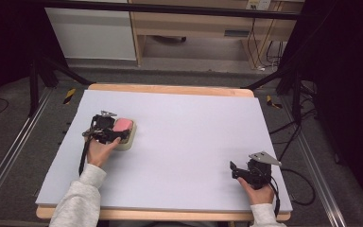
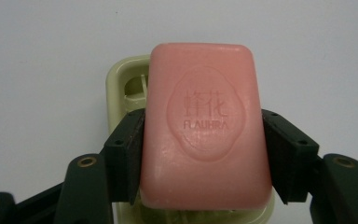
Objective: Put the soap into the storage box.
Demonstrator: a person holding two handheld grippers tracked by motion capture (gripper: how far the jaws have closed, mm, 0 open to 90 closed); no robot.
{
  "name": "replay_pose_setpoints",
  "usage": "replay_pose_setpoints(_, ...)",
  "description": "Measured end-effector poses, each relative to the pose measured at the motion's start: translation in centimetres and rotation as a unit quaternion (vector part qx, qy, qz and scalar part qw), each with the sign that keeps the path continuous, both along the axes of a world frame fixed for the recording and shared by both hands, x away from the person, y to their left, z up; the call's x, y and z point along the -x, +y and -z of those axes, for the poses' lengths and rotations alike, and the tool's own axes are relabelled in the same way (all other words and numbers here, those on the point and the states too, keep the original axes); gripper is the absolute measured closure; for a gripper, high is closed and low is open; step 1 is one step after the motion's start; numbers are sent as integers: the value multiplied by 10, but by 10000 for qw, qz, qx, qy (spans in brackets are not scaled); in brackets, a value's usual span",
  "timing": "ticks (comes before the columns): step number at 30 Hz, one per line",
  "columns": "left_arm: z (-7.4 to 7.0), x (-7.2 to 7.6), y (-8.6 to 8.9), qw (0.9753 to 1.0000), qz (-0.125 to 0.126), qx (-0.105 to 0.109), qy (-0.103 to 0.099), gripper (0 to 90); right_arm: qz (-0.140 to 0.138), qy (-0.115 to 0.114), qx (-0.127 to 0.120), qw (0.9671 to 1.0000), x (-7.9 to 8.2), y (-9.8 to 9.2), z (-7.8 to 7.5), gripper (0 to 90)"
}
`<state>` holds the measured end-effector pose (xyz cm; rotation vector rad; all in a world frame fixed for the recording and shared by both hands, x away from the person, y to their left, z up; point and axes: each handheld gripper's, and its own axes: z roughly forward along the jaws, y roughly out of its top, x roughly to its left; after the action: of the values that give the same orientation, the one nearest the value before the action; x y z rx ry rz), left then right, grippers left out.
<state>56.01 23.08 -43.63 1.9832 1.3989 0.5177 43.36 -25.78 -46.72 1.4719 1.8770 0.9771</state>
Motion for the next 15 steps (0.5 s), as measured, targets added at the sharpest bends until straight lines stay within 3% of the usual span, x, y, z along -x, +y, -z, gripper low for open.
replay_pose_setpoints(15,9,-1,1,10000,-43,-30,36,372,0,9,-2,10000,0,0,0,125)
